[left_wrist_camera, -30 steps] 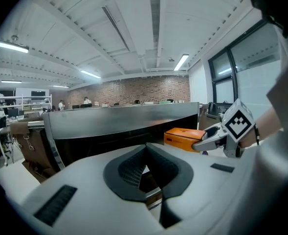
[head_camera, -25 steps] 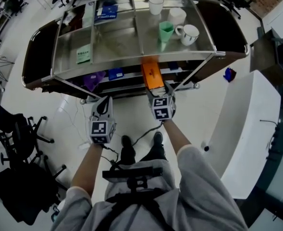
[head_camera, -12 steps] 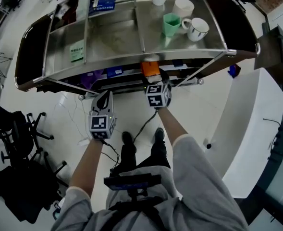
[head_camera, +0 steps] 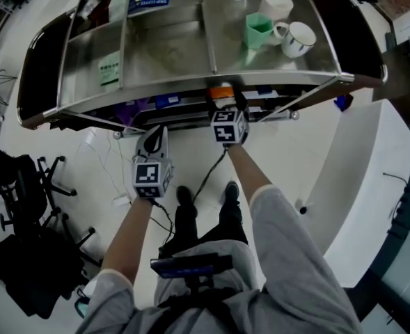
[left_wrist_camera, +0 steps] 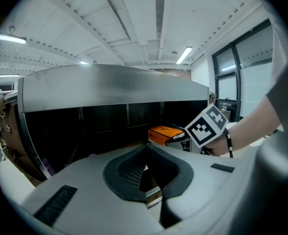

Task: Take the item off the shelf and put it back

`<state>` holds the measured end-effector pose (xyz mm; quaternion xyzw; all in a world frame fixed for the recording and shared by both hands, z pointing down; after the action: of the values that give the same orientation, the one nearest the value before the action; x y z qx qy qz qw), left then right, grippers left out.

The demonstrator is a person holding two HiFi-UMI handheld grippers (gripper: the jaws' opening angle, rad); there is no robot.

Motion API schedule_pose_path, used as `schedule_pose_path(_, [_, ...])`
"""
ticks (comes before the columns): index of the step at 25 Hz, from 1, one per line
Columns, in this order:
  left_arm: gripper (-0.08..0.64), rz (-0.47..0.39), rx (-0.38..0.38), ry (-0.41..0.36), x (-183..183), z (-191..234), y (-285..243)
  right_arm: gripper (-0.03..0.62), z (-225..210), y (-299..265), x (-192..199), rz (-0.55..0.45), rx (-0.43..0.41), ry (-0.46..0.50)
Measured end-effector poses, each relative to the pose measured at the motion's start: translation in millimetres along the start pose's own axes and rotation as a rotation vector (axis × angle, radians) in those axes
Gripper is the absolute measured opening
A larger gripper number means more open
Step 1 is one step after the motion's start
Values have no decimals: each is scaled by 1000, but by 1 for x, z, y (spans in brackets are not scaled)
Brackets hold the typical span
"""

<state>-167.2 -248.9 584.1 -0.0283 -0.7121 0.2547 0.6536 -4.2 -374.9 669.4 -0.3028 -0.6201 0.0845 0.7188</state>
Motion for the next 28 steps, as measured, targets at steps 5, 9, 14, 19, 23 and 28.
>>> schedule_pose_path(5, [6, 11, -6, 9, 5, 0, 0, 370, -3, -11, 4, 14, 10, 17])
schedule_pose_path(9, [6, 18, -14, 15, 7, 4, 0, 374, -3, -18, 11, 26, 0, 0])
schedule_pose_path(14, [6, 13, -27, 16, 11, 10, 2, 413, -1, -22, 20, 37, 0, 8])
schedule_pose_path(19, [6, 11, -33, 25, 10, 15, 4, 438, -1, -20, 24, 45, -2, 13])
schedule_pose_path(23, [6, 12, -36, 25, 7, 17, 7, 442, -4, -19, 23, 42, 11, 25])
schedule_pose_path(28, [6, 3, -36, 36, 8, 19, 12, 442, -4, -14, 18, 43, 19, 33])
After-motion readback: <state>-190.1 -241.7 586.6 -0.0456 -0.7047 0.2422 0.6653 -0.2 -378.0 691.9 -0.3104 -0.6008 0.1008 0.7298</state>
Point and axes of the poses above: the fingertips, and each gripper's own axes: y backward along the fingers, z to its left, x out of its underside, the point moved 1 cm from there along y, backward along the fingers
